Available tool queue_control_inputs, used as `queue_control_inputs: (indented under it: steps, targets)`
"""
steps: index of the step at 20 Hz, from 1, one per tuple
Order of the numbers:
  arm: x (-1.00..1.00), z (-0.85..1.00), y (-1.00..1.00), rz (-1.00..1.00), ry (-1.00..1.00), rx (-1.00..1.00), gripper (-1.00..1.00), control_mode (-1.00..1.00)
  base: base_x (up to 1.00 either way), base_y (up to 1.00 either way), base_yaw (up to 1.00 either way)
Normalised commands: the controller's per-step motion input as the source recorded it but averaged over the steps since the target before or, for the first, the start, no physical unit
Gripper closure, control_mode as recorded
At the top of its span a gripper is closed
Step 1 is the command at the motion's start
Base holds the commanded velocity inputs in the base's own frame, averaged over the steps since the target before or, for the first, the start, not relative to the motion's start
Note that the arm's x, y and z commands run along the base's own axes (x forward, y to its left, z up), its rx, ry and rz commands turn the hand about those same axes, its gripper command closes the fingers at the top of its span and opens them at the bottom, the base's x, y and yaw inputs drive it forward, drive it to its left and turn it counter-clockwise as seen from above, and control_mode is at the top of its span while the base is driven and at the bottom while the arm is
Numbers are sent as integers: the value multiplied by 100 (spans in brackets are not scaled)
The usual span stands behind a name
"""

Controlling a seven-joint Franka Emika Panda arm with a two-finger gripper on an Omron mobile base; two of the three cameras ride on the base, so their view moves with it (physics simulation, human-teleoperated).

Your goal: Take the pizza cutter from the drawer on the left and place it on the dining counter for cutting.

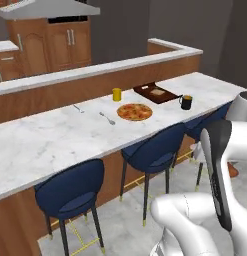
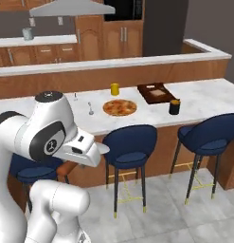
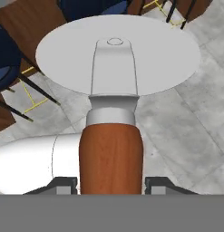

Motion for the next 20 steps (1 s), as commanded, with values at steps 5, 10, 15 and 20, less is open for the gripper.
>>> queue_control_inputs:
  steps: [5,10,15,20]
  targets:
    - [0,0,0,0,0,0,100,100,66,-76,62]
    - [0,0,0,0,0,0,100,100,63,-80,59]
    - [0,0,0,0,0,0,100,100,50,-82,40]
    - [0,0,0,0,0,0,100,100,45,-50,9]
